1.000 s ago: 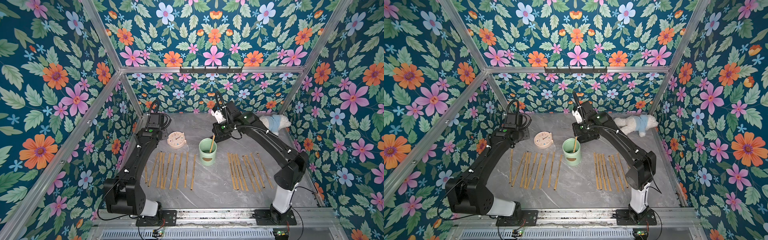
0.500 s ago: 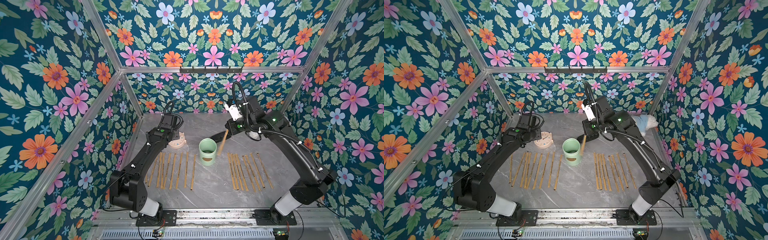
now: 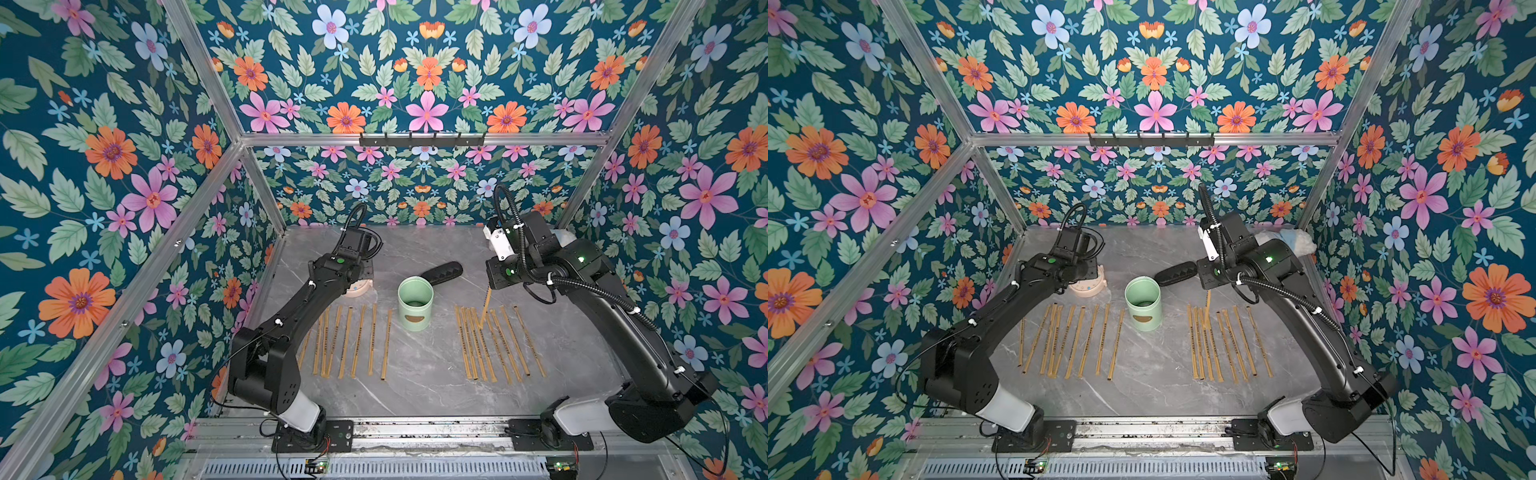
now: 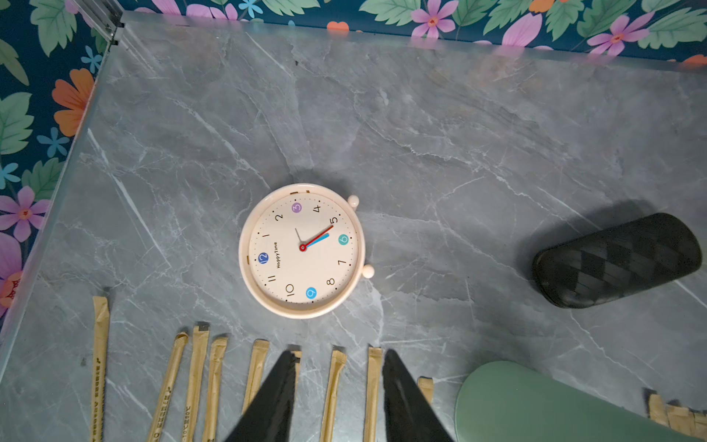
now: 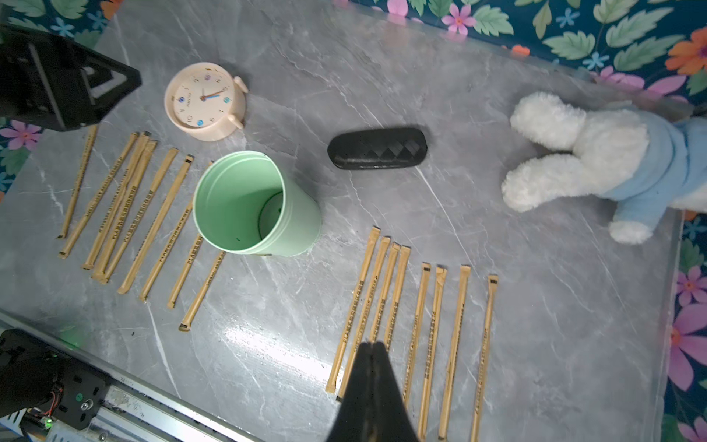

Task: Take the straws out of the storage container
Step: Place the straw at the center of the board.

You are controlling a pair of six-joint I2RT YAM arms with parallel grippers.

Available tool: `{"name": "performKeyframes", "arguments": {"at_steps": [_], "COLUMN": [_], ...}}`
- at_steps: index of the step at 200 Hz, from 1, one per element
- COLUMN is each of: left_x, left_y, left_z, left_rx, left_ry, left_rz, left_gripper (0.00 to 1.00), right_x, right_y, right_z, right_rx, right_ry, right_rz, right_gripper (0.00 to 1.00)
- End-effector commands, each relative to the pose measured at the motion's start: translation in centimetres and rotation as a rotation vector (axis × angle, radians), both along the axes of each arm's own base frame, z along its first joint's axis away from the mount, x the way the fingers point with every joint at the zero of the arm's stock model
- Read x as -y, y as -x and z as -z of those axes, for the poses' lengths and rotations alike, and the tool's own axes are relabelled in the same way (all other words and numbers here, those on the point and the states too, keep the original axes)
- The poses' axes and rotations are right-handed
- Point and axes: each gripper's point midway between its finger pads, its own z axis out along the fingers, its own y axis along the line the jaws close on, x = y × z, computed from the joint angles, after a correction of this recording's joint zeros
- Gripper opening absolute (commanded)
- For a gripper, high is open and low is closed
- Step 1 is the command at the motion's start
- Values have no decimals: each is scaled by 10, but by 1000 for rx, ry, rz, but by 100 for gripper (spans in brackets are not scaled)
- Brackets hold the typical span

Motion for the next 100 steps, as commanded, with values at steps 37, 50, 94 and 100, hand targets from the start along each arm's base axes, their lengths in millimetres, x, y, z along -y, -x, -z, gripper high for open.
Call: {"name": "performKeyframes", "arguments": {"at_steps": [37, 50, 94, 100], "left_x": [10, 10, 11, 11], "left_y": [-3, -3, 0, 1], "left_z": [6, 9, 16, 16], "left_rx": [4, -2, -12, -14], "left_ry": [-5, -8, -17, -19], "left_rz": [6, 7, 13, 13], "left_gripper": [40, 40, 40, 40], "right_x": [-8, -13, -30, -33], "right_y": [13, 12, 6, 5], "right_z": [49, 58, 95, 101], "right_rx": [-239, -277, -434, -457], "right_ry": [39, 37, 51, 53], "right_rz": [-11, -19, -24, -24], "right_gripper": [1, 1, 1, 1]}}
